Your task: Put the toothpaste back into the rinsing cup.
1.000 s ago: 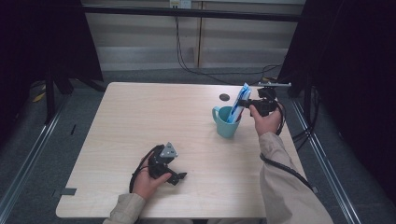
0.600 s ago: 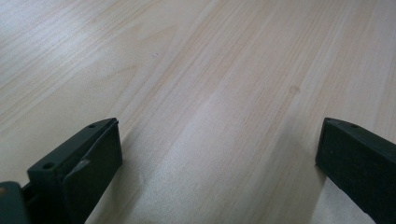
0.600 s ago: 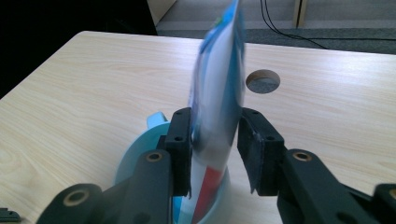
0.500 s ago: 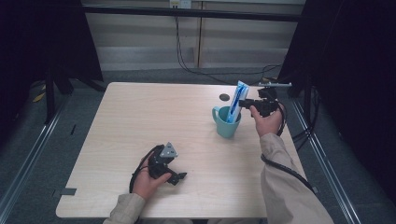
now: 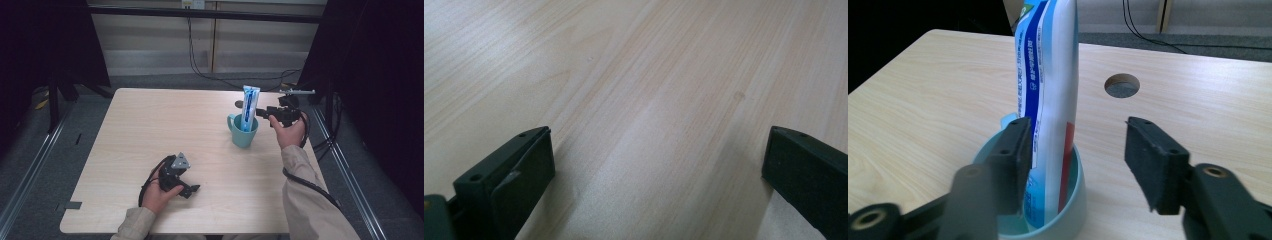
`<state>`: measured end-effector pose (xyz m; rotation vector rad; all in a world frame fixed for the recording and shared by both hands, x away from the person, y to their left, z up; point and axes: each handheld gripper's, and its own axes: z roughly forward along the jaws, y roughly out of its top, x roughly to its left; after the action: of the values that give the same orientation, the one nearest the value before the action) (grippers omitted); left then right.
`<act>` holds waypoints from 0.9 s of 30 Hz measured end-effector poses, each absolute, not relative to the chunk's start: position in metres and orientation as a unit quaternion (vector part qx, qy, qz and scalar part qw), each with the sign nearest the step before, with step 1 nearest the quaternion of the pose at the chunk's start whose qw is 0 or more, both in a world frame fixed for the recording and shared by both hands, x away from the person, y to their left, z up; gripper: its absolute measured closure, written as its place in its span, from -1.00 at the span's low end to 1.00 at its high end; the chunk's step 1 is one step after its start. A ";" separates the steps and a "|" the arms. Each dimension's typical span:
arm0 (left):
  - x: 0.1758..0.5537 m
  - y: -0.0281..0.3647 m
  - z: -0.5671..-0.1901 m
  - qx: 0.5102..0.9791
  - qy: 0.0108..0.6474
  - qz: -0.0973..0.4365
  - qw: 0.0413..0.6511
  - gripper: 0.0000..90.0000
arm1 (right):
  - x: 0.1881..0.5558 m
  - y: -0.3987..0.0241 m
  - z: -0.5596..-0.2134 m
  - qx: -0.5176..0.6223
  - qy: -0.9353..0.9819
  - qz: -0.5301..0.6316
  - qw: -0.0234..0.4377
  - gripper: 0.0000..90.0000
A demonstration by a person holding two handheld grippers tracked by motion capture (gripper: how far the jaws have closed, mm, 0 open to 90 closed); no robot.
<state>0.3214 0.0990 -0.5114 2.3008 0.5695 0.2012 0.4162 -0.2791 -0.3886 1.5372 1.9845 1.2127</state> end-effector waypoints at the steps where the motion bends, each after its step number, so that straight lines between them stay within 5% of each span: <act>1: 0.321 0.099 -0.511 0.898 0.222 0.079 0.372 -1.00 | 0.415 -0.279 -0.388 0.541 0.703 0.427 0.177 -0.13; 13: 0.322 0.099 -0.511 0.900 0.220 0.078 0.369 -1.00 | 0.388 -0.283 -0.399 0.514 0.732 0.413 0.172 -0.48; 27: 0.322 0.099 -0.511 0.900 0.220 0.078 0.369 -1.00 | 0.355 -0.290 -0.435 0.503 0.748 0.400 0.163 -0.54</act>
<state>0.3217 0.0994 -0.5111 2.3088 0.5636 0.2009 0.3551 -0.2903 -0.4346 1.4340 2.1343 1.1415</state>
